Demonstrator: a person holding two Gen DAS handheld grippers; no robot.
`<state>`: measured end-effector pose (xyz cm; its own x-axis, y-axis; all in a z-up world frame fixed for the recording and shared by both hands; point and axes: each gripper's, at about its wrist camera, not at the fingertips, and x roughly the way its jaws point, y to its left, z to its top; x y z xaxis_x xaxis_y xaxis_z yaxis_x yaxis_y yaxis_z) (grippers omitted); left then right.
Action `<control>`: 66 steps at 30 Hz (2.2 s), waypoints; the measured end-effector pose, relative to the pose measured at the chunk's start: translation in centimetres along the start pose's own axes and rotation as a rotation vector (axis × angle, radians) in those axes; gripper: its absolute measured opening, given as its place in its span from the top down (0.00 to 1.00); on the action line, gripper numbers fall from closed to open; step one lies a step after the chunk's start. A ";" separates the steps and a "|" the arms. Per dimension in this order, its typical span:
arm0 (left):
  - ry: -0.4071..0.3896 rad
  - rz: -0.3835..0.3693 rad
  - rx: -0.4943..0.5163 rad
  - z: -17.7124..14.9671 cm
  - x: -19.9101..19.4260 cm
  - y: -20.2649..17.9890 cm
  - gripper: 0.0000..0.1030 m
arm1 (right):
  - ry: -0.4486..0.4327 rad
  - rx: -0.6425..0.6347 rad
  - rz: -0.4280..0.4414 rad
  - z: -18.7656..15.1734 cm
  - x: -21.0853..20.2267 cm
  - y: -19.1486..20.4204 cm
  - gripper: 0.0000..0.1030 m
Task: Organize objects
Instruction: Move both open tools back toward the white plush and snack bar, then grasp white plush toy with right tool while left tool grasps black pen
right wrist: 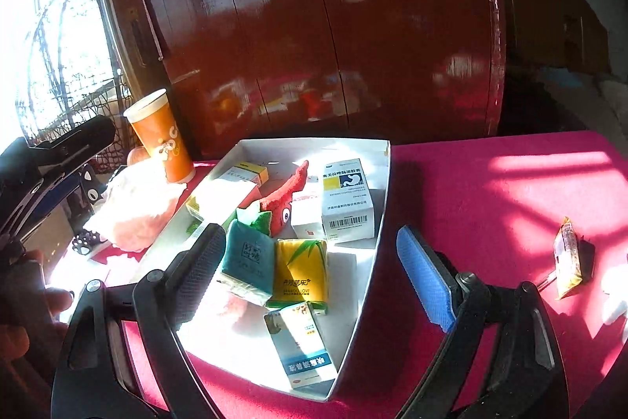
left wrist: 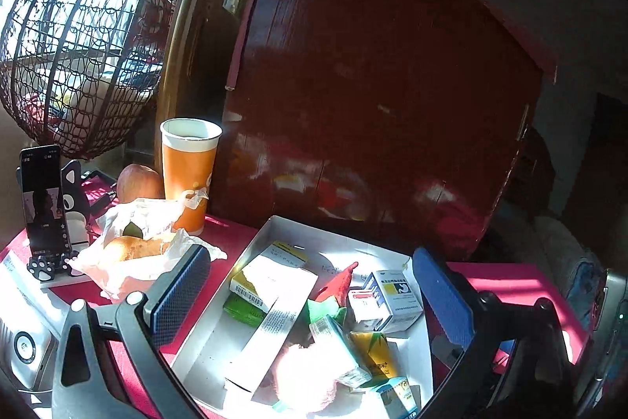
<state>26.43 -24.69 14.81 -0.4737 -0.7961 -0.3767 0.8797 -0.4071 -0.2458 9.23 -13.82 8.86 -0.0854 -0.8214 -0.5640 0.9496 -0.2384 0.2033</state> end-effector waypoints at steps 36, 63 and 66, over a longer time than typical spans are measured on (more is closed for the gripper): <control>0.289 -0.243 0.399 -8.4 2.2 -14.9 0.00 | -0.125 0.345 -0.493 -3.7 -10.2 -24.3 0.13; 0.550 -0.456 0.703 -17.9 12.8 -26.4 0.04 | 0.043 0.454 -0.365 -7.1 -6.8 -31.7 0.13; 0.583 -0.514 0.670 -18.2 13.8 -26.4 0.15 | 0.034 0.464 -0.353 -7.1 -6.9 -32.0 0.13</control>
<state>-4.08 -16.74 -0.18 -0.5892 -0.1864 -0.7862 0.3229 -0.9463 -0.0177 -18.38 3.18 0.58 -0.3557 -0.6360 -0.6848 0.6335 -0.7028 0.3237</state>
